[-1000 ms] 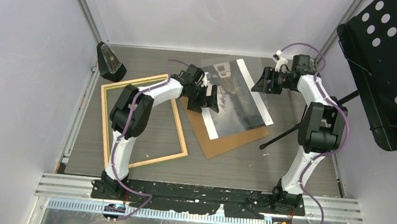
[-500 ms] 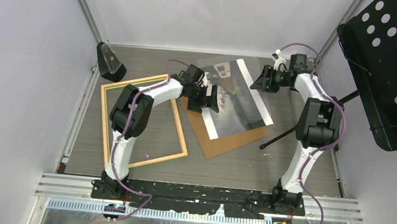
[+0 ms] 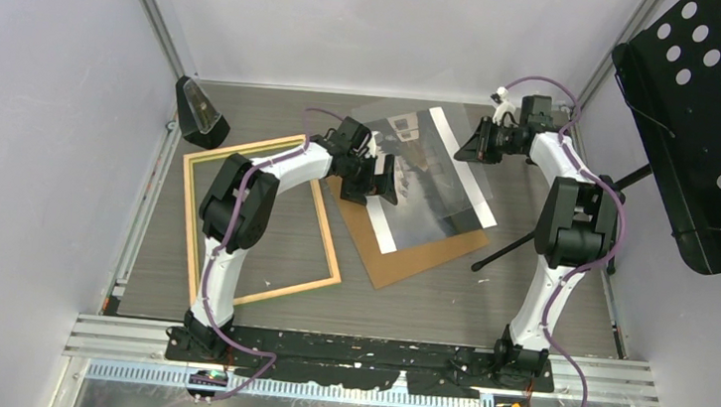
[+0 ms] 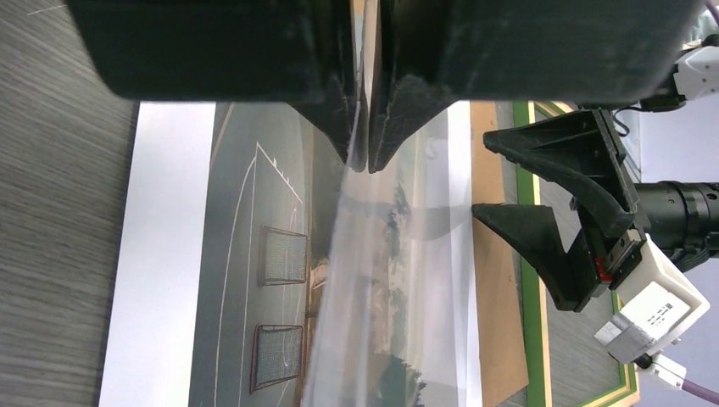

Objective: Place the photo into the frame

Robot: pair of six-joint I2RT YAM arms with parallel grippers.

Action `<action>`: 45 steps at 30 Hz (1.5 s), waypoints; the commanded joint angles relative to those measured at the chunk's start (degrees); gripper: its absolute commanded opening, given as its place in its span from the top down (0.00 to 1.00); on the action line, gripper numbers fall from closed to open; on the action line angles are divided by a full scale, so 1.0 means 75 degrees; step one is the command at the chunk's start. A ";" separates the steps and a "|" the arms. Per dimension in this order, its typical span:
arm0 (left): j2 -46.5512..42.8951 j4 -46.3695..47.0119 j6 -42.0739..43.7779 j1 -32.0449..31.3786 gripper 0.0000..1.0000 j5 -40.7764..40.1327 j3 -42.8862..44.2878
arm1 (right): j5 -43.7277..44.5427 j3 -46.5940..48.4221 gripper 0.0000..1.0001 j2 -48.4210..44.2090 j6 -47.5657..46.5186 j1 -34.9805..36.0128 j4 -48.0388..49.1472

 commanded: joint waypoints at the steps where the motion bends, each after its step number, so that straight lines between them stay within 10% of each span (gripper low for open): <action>1: 0.0033 -0.0184 0.0165 -0.0092 0.01 0.0004 -0.0222 | -0.0157 0.0143 0.92 -0.0352 0.0041 0.0028 0.0124; 23: -0.2881 -0.0955 0.2006 0.0530 0.01 -0.0850 -0.0583 | -0.0689 -0.2083 0.95 -0.2538 0.1605 -0.0185 0.2072; 45: -0.6156 -0.2640 0.3965 0.3641 0.01 -0.2016 -0.2777 | -0.1450 -0.3639 0.94 -0.4809 0.4381 0.0076 0.4471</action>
